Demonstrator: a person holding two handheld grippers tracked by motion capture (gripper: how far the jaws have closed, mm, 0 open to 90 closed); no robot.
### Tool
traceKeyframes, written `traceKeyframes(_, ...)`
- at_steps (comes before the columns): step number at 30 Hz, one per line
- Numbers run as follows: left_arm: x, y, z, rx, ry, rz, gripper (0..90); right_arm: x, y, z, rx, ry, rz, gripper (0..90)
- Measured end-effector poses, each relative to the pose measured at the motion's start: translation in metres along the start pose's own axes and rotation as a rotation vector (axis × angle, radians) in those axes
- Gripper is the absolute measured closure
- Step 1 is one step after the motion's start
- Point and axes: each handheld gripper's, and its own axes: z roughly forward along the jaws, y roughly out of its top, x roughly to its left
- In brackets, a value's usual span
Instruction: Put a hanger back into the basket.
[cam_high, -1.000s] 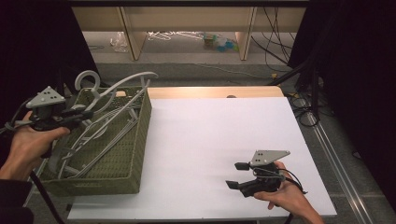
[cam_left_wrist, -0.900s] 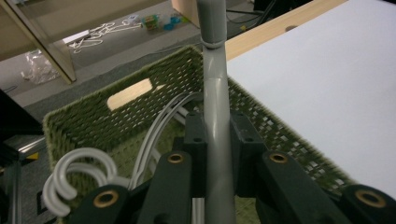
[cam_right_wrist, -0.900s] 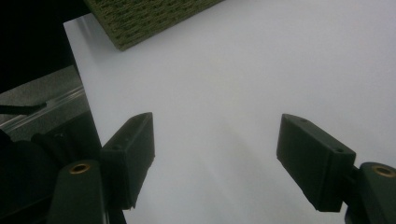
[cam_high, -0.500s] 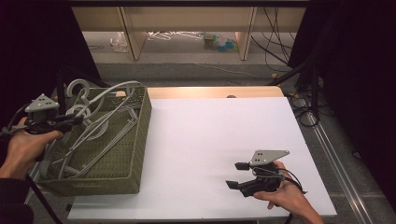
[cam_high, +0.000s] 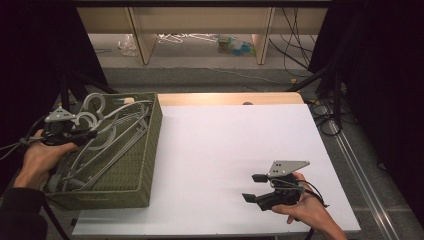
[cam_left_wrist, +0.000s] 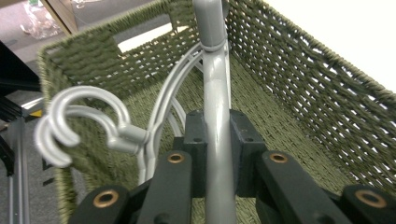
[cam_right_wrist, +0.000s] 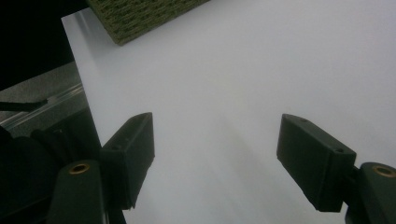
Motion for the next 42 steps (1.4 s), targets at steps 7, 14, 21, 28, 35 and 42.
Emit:
traceKeyframes(7,0.006,-0.014,0.021,0.027,-0.03,-0.014,78.9,0.0,0.0,0.0,0.002,0.001,0.0,28.7)
traceKeyframes(14,0.004,-0.026,0.038,0.036,-0.027,-0.072,78.5,0.0,0.0,0.001,0.002,-0.001,-0.002,28.7)
traceKeyframes(21,0.006,-0.034,0.047,0.056,0.016,-0.141,75.7,-0.001,0.0,0.0,0.003,0.003,-0.001,28.6)
traceKeyframes(28,0.011,-0.035,0.041,0.113,0.07,-0.128,73.8,-0.002,-0.001,0.001,0.0,0.002,-0.002,28.6)
traceKeyframes(35,0.01,-0.037,0.043,0.127,0.096,-0.134,76.6,-0.001,-0.001,0.001,0.0,0.001,-0.001,28.6)
traceKeyframes(42,0.01,-0.038,0.046,0.147,0.147,-0.173,74.5,-0.002,-0.001,0.001,0.004,0.002,0.005,28.5)
